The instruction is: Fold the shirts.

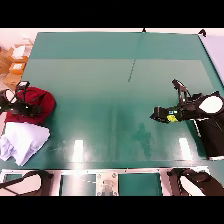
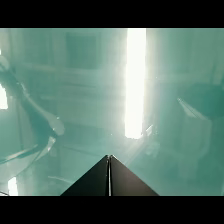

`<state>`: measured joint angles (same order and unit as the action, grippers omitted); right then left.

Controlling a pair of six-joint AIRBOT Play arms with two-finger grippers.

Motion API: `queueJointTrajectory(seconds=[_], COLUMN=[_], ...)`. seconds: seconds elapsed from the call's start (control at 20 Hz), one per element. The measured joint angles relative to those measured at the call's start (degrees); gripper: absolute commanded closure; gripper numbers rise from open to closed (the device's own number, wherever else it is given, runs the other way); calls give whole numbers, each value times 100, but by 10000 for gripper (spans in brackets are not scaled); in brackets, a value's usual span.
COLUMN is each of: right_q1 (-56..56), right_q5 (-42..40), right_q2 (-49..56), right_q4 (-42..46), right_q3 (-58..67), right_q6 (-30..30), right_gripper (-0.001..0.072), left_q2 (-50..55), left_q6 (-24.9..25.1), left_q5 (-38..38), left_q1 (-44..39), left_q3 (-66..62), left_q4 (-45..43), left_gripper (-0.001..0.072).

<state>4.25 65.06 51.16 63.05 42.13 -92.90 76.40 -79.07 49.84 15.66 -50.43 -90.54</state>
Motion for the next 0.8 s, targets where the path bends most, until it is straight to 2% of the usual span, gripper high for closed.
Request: queueJointTrajectory(seconds=[0.25, 0.5, 0.65, 0.8], right_q1=[0, -68, -203, -286], right_q5=[-4, 254, 573, 857], right_q2=[0, 0, -11, -46], right_q4=[-2, 4, 0, 0], right_q3=[0, 197, 662, 1281], right_q6=[-2, 0, 17, 35], right_gripper=[691, 692, 692, 692], left_q2=[-162, -1032, -1434, -1451], left_q6=[-42, -7, 85, 76], left_q5=[850, 1329, 1460, 1534], left_q1=[-26, -87, -634, -1709], left_q3=[-1314, -2828, -3224, -3174], left_q4=[654, 2723, 3766, 4205], left_gripper=[688, 688, 688, 687])
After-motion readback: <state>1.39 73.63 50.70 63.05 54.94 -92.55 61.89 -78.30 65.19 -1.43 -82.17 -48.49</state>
